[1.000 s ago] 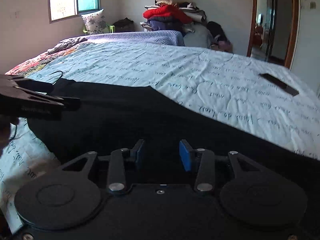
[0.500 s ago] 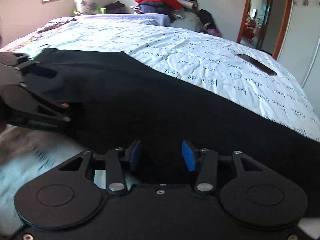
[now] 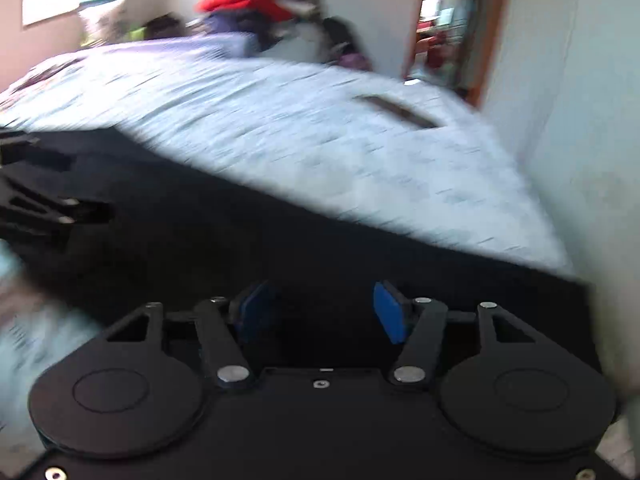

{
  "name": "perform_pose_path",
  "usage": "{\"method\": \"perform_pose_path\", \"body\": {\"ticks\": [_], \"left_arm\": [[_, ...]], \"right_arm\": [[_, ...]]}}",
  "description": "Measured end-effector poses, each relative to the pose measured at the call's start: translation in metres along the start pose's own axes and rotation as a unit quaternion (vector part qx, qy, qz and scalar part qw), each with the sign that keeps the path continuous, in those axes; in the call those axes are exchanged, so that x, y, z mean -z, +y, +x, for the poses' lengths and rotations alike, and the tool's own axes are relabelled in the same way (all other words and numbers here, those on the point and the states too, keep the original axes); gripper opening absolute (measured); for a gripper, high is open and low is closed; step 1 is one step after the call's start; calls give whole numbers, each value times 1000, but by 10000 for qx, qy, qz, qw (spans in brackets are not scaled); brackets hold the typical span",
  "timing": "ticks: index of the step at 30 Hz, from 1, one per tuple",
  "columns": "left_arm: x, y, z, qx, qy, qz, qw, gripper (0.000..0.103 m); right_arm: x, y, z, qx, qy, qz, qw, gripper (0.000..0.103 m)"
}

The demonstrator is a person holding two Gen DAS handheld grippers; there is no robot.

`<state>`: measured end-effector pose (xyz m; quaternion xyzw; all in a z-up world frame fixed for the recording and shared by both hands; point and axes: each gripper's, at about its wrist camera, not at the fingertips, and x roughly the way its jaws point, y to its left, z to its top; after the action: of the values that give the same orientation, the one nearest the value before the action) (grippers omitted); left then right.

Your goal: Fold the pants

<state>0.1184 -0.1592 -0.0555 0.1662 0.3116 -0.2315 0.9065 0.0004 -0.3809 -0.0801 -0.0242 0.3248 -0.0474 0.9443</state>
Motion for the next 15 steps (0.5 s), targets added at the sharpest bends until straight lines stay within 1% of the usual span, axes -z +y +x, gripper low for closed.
{"method": "perform_pose_path", "body": {"ticks": [2, 3, 4, 5, 6, 7, 8, 10, 12, 13, 15], "left_arm": [[-12, -11, 26, 95, 288, 65, 9995, 88], [-14, -16, 40, 124, 415, 118, 9990, 87], [-15, -22, 49, 53, 492, 153, 9987, 86], [-17, -26, 52, -64, 429, 130, 9990, 86], [-19, -29, 50, -179, 354, 137, 9991, 85], [-21, -33, 45, -213, 279, 191, 9992, 83], [-22, -35, 37, -152, 146, 244, 9995, 85], [-20, -40, 25, 70, -43, 329, 9994, 88], [-19, -49, 28, 217, 27, 424, 9989, 89], [-20, -55, 35, 230, 105, 461, 9986, 88], [-21, -66, 52, 180, 226, 454, 9986, 87]], "right_arm": [[-8, -24, 13, 233, -11, 256, 9994, 59], [-10, -37, 23, 288, 116, 405, 9987, 58], [-11, -47, 35, 372, 285, 451, 9979, 58], [-12, -56, 44, 430, 383, 444, 9974, 61], [-12, -63, 48, 367, 345, 486, 9975, 61], [-15, -68, 48, 317, 337, 597, 9971, 61], [-18, -71, 45, 340, 330, 680, 9966, 56], [-19, -72, 26, 557, 144, 675, 9961, 55], [-12, -69, 10, 610, 80, 542, 9966, 55], [-7, -72, 6, 587, 120, 528, 9968, 55], [0, -80, 17, 593, 343, 577, 9960, 53]]}}
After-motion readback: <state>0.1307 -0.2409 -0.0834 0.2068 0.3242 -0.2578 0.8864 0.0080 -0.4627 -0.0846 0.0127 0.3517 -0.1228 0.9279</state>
